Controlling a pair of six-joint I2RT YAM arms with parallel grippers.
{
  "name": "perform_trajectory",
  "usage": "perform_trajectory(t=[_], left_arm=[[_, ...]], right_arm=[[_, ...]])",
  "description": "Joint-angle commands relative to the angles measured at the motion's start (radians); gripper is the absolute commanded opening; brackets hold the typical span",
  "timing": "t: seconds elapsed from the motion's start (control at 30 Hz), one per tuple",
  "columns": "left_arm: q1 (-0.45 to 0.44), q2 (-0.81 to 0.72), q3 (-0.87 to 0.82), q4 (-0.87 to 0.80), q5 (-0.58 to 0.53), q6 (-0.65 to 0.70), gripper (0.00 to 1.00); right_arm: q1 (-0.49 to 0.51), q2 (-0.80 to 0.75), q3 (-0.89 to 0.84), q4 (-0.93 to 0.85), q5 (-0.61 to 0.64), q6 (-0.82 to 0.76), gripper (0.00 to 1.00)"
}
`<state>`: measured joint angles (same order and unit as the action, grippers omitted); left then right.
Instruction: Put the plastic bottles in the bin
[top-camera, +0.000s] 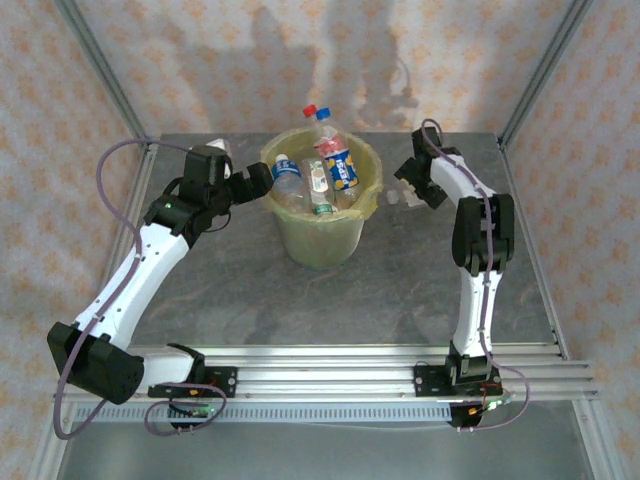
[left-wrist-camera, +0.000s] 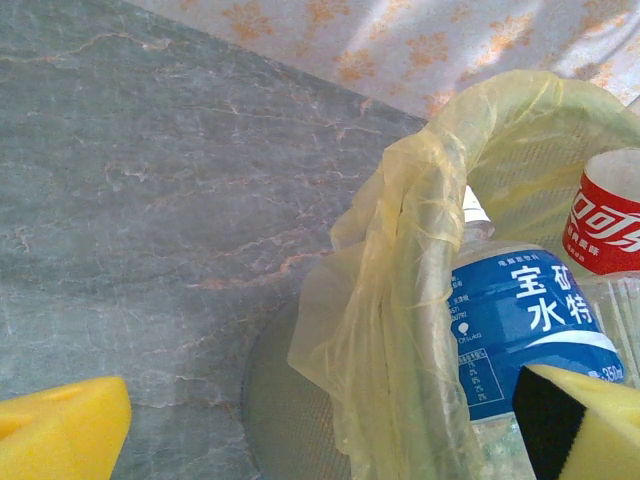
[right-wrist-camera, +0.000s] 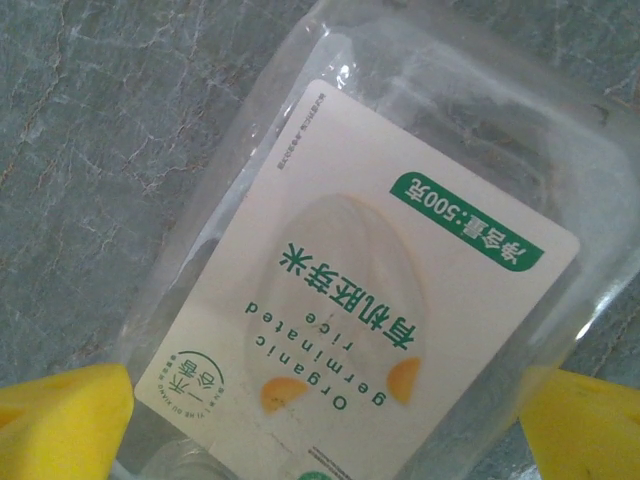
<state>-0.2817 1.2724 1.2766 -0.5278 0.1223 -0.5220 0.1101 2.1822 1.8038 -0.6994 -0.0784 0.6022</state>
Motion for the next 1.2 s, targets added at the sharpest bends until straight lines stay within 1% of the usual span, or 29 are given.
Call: perform_trajectory(t=[0.0, 0.07, 0.2, 0.37, 0.53, 0.6, 0.73, 0.83, 0.93, 1.1, 1.17], left_arm=[[-0.005, -0.011, 0.022, -0.029, -0.021, 0.028, 1.0], [-0.005, -0.01, 0.024, -0.03, -0.024, 0.029, 1.0], [-0.005, -0.007, 0.033, -0.028, -0.022, 0.029, 1.0], [-0.005, -0.011, 0.038, -0.033, -0.034, 0.031, 1.0], [-0.005, -0.014, 0.044, -0.04, -0.042, 0.036, 1.0], [-0.005, -0.014, 0.044, -0.04, -0.046, 0.035, 1.0], [-0.006, -0.01, 0.047, -0.04, -0.051, 0.04, 1.0], [-0.005, -0.002, 0.049, -0.038, -0.046, 0.04, 1.0], [-0.005, 0.0, 0.049, -0.04, -0.046, 0.043, 1.0], [-0.005, 0.0, 0.047, -0.041, -0.051, 0.047, 1.0], [-0.005, 0.0, 0.046, -0.042, -0.051, 0.05, 1.0]], right_arm=[[-0.005, 0.042, 0.059, -0.12, 0.006, -0.108, 1.0], [-0.005, 0.058, 0.1, -0.203, 0.035, -0.164, 1.0], [-0.006, 0.032, 0.081, -0.291, 0.102, -0.246, 1.0], [-0.011, -0.055, -0.036, -0.34, 0.177, -0.299, 1.0], [-0.023, -0.163, -0.144, -0.348, 0.195, -0.285, 1.0], [-0.024, -0.204, -0.17, -0.336, 0.18, -0.273, 0.99], [-0.026, -0.274, -0.2, -0.246, 0.056, -0.232, 0.99], [-0.026, -0.302, -0.206, -0.18, 0.029, -0.176, 0.99], [-0.026, -0.309, -0.213, -0.128, 0.021, -0.136, 0.99], [-0.026, -0.263, -0.204, -0.136, 0.091, -0.113, 0.99], [-0.032, -0.243, -0.208, -0.134, 0.101, -0.111, 0.99]])
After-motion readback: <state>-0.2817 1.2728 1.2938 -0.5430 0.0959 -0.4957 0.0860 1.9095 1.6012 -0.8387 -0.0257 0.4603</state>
